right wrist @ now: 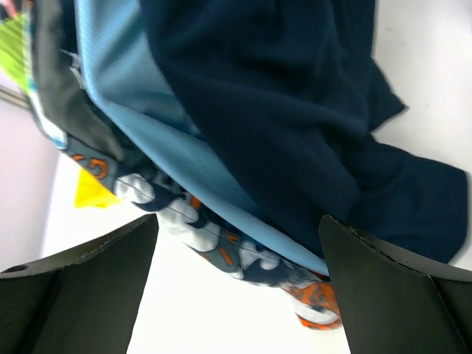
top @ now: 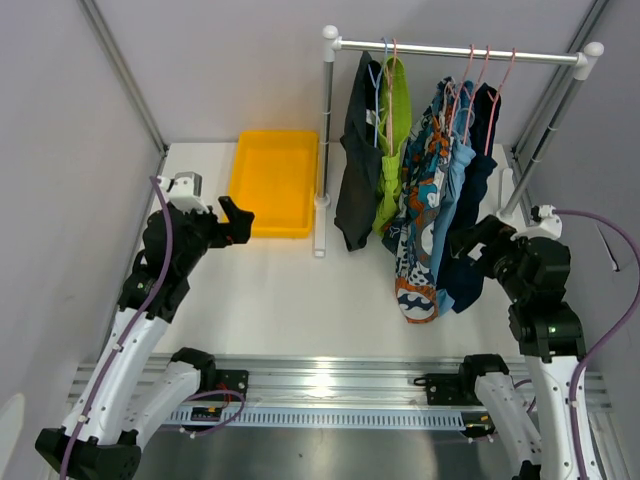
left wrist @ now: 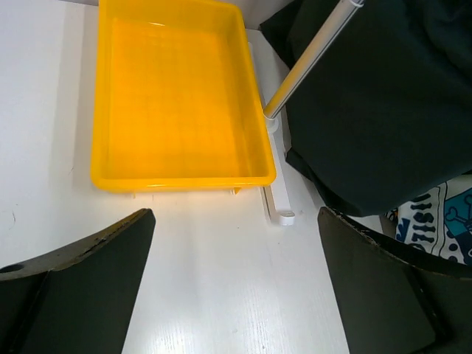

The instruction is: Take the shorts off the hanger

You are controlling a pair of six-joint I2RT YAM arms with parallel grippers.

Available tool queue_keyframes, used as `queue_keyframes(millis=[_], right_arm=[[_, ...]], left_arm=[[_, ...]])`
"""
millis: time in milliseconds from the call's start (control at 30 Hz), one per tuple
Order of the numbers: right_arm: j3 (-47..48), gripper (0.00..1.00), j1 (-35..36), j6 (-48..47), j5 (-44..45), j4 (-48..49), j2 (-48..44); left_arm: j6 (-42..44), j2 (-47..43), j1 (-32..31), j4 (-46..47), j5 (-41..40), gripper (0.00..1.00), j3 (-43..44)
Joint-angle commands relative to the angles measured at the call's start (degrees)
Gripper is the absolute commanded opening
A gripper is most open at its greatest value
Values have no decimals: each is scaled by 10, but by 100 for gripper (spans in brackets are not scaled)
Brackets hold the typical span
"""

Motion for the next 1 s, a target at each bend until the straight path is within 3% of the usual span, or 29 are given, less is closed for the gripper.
queue_keyframes(millis=[0,200,333,667,967], right_arm=[[87,99,0,-55,32,-4,4],[277,99,0,-103,89,1,105],[353,97,1,-119,87,34,185],[416,63,3,-139,117,139,347],[436,57,2,-142,129,181,410]], left_arm=[[11,-7,-2,-4,-8,99,12],[9,-5,-2,-3,33,99,12],[9,-5,-2,-5,30,99,12],[6,2,-2,-8,31,99,13],[6,0,-2,-8,30,99,12]])
